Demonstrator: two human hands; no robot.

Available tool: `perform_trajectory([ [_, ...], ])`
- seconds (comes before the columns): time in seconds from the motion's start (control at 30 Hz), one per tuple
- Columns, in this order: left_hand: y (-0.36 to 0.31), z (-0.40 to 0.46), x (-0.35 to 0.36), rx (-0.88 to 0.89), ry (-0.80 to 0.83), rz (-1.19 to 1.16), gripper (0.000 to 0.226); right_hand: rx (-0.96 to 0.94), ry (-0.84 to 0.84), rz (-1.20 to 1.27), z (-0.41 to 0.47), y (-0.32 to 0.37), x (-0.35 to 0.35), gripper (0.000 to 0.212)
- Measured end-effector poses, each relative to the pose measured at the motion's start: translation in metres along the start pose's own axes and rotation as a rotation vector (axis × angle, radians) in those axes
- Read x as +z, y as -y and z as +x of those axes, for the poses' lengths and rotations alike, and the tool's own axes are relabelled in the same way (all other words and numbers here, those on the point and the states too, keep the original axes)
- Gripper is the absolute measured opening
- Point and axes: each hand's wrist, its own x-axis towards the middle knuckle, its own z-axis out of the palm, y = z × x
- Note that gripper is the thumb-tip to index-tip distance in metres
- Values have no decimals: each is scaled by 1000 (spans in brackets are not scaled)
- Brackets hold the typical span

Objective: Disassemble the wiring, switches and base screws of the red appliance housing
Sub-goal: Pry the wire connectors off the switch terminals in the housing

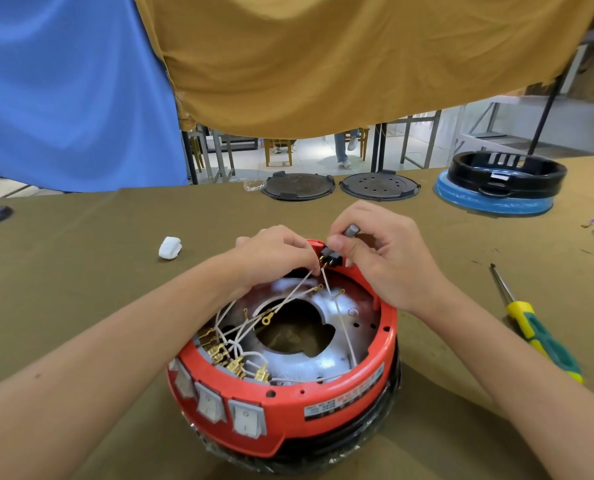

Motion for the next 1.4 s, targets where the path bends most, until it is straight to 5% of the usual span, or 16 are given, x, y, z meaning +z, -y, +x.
perform_trajectory([
  [0.33, -1, -1, 0, -6, -16, 18, 28, 273, -216, 409, 0, -6, 7, 19],
  [0.87, 2, 2, 1, -25, -19, 42, 20, 14, -7, 93, 0, 0, 2, 12],
  [1.2, 0, -1, 1, -7, -24, 59, 17, 205, -154, 356, -2, -4, 5, 10],
  [1.4, -3, -2, 0, -12, -17, 56, 23, 135, -30, 140, 0, -3, 0, 10],
])
